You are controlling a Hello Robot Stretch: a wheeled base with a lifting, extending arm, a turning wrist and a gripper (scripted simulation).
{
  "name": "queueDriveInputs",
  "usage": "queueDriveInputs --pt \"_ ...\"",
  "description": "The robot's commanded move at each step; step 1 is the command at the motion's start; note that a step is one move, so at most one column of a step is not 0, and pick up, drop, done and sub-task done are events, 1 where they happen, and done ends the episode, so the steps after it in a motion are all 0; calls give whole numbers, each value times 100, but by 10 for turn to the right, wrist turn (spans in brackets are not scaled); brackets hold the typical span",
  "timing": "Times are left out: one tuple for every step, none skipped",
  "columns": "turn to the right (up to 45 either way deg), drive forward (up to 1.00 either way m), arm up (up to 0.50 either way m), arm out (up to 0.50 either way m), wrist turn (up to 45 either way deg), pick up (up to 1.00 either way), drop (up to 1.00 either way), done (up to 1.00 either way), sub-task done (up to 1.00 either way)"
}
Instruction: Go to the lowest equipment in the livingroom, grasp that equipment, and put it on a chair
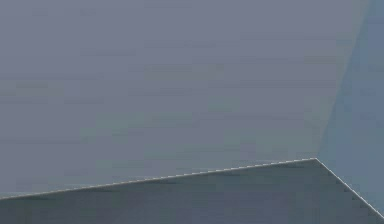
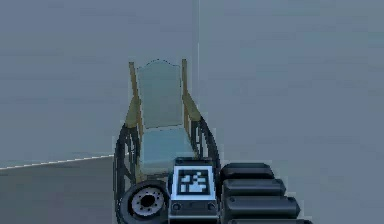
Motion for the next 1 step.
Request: queueDriveInputs --pt "-450 0 0 0 0 0 0 0 0"
